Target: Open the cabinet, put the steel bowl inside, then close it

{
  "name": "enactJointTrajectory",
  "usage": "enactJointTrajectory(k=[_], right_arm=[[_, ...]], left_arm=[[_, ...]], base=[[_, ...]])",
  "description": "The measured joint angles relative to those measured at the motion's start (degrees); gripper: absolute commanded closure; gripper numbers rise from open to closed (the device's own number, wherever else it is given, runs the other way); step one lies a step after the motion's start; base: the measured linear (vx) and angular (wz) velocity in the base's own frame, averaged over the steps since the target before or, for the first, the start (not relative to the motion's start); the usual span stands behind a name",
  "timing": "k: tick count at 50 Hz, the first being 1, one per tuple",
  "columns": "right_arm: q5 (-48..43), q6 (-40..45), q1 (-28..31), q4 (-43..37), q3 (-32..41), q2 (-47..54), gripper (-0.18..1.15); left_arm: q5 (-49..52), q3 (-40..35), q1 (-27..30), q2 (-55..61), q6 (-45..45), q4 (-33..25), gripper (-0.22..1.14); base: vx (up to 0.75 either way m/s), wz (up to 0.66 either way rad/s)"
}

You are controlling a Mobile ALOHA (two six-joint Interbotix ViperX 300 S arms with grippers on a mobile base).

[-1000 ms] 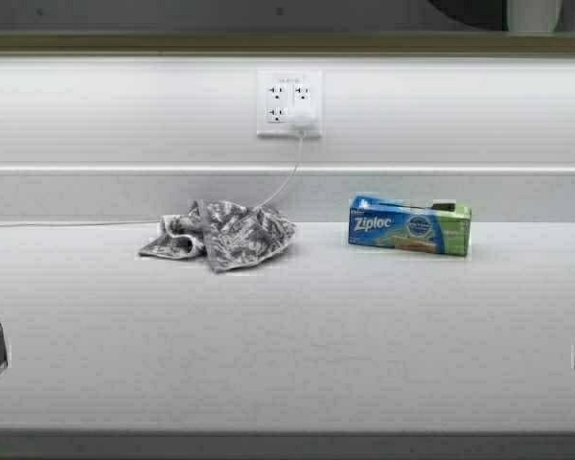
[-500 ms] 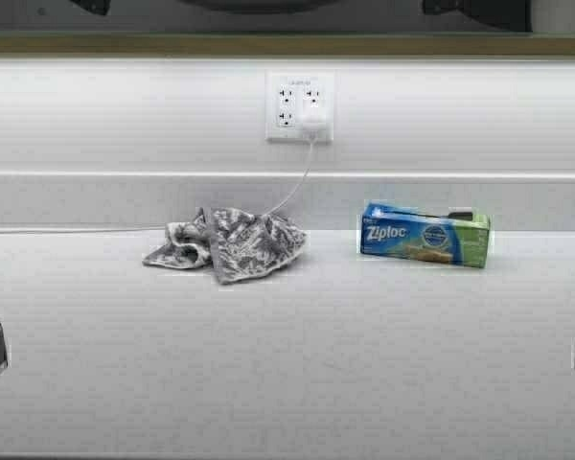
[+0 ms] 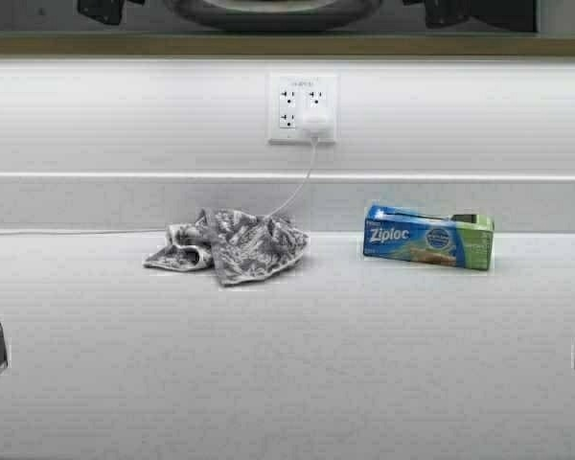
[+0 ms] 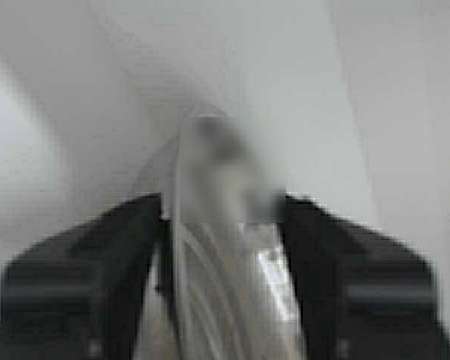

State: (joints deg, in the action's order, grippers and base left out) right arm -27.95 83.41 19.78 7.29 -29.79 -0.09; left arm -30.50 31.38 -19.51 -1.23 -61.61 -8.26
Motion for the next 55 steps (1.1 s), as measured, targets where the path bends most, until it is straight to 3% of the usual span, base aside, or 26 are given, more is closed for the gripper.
enactJointTrajectory(k=[16, 20, 24, 29, 31, 34, 39, 49, 55], right_arm=[[0.53, -0.88, -4.48, 0.26, -0.79, 0.00, 0.16], [0.35, -0.97, -4.57, 1.23, -1.23, -0.53, 0.20], [-0.79, -1.58, -4.57, 3.78, -1.85, -1.76, 0.37], [-1.58, -3.60, -4.22, 7.73, -2.81, -4.31, 0.81], [-1.58, -4.92, -3.87, 8.96, -3.34, -5.54, 0.97], [-1.58, -7.73, -2.99, 10.55, -4.39, -7.47, 1.04], [-0.35, -13.27, -0.18, 11.34, -7.03, -10.90, 0.87], [7.73, -29.44, 9.40, 10.81, -13.18, -17.84, 0.90], [14.50, -39.46, 13.01, 9.14, -17.49, -21.18, 0.90]], left_arm=[[-2.46, 3.52, 3.52, -0.97, 0.00, -1.05, 0.07], [-3.34, 4.57, 4.22, -1.93, 0.09, -1.23, 0.12], [-4.31, 6.06, 4.66, -3.16, 0.26, -0.44, 0.40], [-5.71, 7.65, 4.57, -5.27, 0.62, 1.76, 0.95], [-5.98, 8.44, 4.57, -6.50, 1.05, 2.29, 1.07], [-6.06, 9.93, 4.13, -8.79, 2.02, 2.64, 1.01], [-6.15, 13.62, 1.49, -13.45, 6.15, 2.72, 0.82], [-4.39, 23.29, -6.68, -24.26, 20.13, 2.72, 0.87], [4.22, 29.44, -8.96, -31.29, 31.90, 1.23, 0.87]], base=[[0.00, 0.00], [0.00, 0.00], [0.00, 0.00], [0.00, 0.00], [0.00, 0.00], [-0.01, -0.01], [-0.01, 0.00], [-0.02, -0.02], [-0.05, -0.04]])
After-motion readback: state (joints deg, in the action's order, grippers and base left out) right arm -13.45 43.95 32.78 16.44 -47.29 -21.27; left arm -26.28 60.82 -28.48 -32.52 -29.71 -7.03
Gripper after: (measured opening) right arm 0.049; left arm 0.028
